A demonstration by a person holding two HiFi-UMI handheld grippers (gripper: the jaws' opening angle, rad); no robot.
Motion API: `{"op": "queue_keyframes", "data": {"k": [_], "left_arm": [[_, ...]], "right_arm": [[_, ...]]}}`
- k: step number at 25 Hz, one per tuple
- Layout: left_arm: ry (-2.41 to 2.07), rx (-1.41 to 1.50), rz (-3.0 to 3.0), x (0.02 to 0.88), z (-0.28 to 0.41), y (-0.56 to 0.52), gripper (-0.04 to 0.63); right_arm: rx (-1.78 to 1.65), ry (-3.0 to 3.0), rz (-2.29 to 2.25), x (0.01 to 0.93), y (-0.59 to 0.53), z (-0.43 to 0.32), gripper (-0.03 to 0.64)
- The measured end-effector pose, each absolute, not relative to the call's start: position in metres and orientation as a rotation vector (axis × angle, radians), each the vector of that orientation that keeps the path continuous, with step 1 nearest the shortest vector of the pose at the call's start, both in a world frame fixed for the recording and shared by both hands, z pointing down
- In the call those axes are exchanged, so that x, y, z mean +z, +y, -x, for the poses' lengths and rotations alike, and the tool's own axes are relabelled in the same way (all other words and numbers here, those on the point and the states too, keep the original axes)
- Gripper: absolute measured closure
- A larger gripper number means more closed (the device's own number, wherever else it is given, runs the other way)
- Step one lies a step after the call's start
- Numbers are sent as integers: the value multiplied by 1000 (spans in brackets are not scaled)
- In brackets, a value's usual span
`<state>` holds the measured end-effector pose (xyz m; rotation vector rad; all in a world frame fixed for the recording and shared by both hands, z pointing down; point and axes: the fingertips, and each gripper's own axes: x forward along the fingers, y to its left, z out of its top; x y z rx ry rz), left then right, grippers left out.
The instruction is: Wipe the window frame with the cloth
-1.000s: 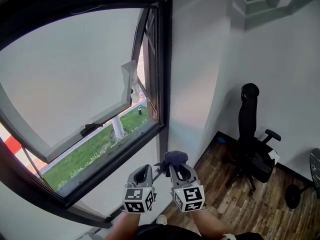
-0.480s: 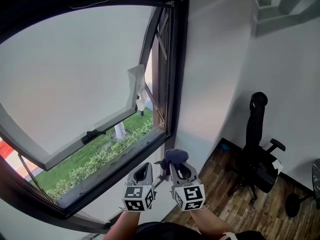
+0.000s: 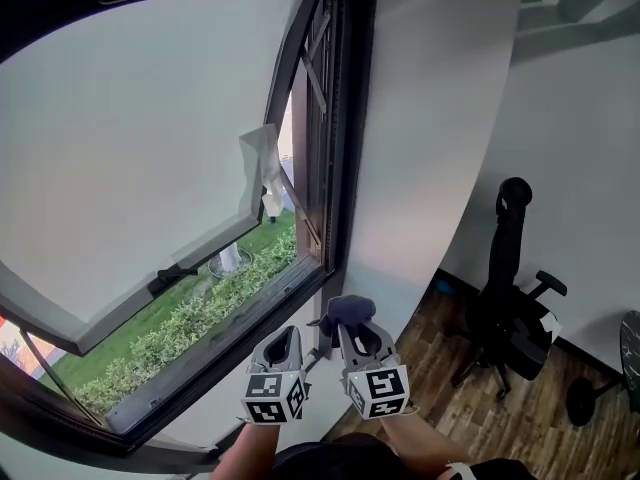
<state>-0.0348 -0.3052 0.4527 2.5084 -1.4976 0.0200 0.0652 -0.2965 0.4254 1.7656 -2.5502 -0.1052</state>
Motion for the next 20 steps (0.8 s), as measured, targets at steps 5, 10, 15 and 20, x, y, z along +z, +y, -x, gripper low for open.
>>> {"op": "queue_keyframes", "data": {"k": [5, 10, 15, 20], "left_arm": [[-1515, 18, -2510, 450, 37, -313, 588], [-1535, -9, -2496, 447, 42, -322, 588], [-1532, -2, -2465, 459, 43, -330, 588], [-1543, -7, -2467, 458, 46, -336, 588]], "right_arm": [[-161, -2568, -1723, 420, -315, -55, 563], [-223, -2582, -1739, 399, -338, -50, 563], [-249, -2604, -1803, 373, -361, -55, 563], [-317, -2606, -1862, 344, -386, -63, 563]]}}
